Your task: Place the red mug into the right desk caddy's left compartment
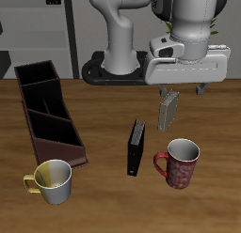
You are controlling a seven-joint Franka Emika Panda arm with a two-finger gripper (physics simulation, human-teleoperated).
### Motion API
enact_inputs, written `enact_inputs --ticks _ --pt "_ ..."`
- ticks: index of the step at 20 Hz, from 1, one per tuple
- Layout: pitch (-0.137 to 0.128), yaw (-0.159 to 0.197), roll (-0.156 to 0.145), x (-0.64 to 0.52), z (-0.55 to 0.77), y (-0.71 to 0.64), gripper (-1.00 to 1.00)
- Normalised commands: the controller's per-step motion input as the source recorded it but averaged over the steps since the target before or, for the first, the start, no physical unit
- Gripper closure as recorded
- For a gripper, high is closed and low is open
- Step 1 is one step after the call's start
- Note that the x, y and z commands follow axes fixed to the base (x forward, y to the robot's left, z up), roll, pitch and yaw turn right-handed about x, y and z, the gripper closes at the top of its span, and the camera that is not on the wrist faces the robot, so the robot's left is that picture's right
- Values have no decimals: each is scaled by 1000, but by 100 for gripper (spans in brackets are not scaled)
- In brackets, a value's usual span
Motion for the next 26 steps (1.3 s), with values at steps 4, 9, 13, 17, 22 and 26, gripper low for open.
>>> enact_inputs --ticks 4,9,13,17,22,26 --pt "-13 22 25 137 -293 261 -100" --pt "-1 9 18 85 -352 281 -100" --pt "19 3 14 77 -416 201 -100" --pt "35 8 21 64 -366 89 -100" --pt "34 -1 -6 123 -338 -26 -100" --pt "31 -11 -14 63 -261 -35 -100"
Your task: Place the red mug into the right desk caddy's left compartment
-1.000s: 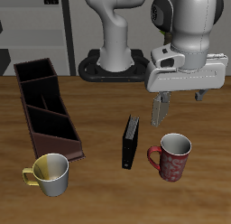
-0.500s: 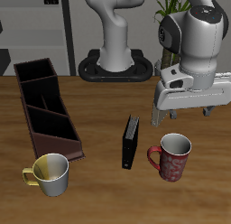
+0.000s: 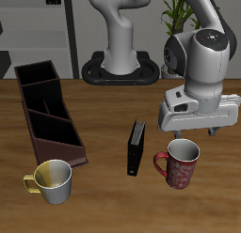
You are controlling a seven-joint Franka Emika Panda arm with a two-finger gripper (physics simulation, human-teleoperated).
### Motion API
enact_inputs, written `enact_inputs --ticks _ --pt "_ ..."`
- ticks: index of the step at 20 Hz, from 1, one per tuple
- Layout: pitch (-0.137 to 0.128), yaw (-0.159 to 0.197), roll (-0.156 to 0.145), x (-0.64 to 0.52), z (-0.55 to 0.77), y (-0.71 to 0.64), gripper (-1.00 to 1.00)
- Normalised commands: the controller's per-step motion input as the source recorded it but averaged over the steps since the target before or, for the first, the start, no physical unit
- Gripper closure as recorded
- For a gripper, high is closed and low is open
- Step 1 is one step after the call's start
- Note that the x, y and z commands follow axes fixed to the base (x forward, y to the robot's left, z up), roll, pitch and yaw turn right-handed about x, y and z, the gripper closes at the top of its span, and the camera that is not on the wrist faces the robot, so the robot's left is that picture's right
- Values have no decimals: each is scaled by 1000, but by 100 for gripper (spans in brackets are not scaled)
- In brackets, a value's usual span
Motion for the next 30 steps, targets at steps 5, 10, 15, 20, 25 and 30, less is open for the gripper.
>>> enact_inputs --ticks 5,10,15,20,25,30 --pt "18 21 -7 59 -201 -51 -100" --pt "28 -8 -3 50 -160 -1 -100" --pt "32 20 9 42 -274 57 -100" --pt "42 1 11 49 -263 86 -100" --pt "25 -4 36 15 -153 46 -100" --pt "21 -15 35 -20 -100 77 100"
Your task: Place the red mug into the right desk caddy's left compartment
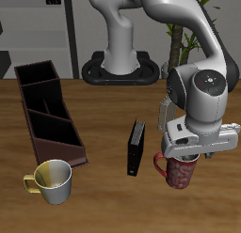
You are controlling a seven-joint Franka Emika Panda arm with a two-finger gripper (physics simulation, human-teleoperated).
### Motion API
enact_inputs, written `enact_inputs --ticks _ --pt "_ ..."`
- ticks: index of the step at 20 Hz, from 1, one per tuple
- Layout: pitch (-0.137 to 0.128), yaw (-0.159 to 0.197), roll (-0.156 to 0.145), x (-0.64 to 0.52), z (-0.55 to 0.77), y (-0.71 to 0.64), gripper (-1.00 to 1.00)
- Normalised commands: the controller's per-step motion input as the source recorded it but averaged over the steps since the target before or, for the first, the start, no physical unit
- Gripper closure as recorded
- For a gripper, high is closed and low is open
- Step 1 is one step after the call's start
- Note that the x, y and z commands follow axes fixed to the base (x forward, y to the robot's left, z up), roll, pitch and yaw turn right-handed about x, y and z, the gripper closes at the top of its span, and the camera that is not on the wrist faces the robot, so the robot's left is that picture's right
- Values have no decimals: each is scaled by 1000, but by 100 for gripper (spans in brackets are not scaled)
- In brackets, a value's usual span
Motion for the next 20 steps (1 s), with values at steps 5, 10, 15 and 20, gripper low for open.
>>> enact_inputs --ticks 5,10,15,20 --pt "9 -13 3 16 -9 13 100" --pt "-5 3 1 8 84 -26 100" --pt "-63 28 28 -179 397 79 100" --pt "-71 32 30 -283 535 21 100"
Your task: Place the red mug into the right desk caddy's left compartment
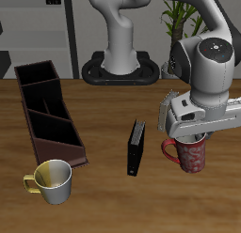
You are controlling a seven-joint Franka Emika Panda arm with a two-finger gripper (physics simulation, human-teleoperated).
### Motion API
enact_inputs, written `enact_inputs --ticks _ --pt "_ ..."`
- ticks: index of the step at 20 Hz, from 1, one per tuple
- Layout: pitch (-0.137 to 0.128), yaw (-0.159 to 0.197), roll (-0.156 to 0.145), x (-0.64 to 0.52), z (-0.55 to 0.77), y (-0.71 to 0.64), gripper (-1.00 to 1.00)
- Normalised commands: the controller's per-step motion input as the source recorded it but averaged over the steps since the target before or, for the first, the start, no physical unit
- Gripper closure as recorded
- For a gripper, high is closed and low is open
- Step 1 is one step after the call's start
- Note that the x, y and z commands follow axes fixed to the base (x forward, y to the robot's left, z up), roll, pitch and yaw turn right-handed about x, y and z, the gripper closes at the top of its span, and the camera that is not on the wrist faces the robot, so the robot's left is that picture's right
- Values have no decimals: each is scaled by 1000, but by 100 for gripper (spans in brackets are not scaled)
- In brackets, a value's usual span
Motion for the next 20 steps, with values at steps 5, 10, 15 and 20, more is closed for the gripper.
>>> enact_inputs --ticks 5,10,15,20 --pt "-84 -5 32 -449 814 -79 100" --pt "-66 -19 39 -488 660 -216 100" --pt "-27 -20 -24 -476 455 -448 100" --pt "-41 -14 -19 -395 300 -427 100"
